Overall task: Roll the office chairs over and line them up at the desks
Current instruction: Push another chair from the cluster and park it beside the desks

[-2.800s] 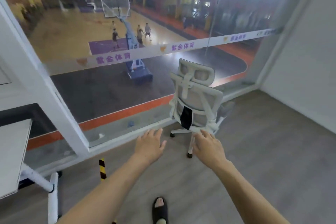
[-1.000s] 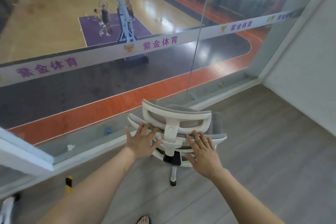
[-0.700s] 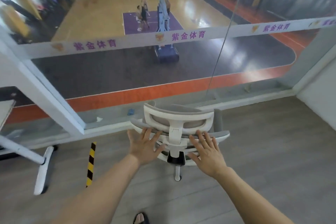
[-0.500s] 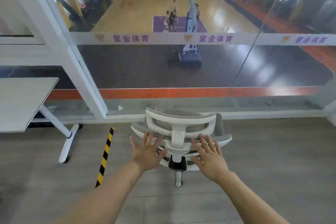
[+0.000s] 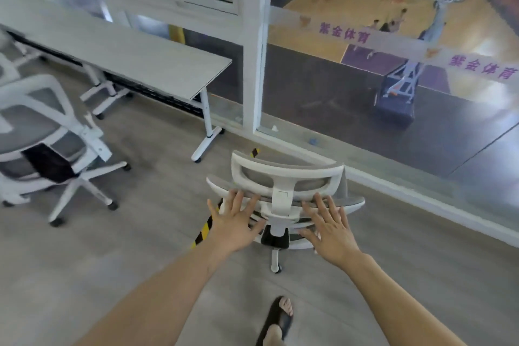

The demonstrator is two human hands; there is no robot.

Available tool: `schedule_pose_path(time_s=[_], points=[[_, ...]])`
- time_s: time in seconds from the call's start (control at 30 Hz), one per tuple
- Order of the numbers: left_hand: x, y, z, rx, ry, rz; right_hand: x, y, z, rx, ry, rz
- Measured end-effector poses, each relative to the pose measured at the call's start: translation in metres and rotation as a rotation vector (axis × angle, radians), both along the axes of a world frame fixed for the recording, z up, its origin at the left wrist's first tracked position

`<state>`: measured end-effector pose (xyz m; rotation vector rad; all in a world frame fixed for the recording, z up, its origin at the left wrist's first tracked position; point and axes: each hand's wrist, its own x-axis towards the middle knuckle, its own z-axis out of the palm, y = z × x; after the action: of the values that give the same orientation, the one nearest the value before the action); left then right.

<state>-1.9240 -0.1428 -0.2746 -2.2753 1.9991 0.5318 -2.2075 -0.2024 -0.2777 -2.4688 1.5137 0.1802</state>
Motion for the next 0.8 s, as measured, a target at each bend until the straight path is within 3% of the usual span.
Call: schedule_pose_path(time_s=[0.47,0.8], points=[[0.117,0.275,0.003,0.096,0.037,0.485,0.182,0.143,0.007,0.048,-0.025,0.464],[0.128,0.369,0.021,0.227,0.166,0.832,0.277,0.178,0.021,0.114,0.027,0.776]])
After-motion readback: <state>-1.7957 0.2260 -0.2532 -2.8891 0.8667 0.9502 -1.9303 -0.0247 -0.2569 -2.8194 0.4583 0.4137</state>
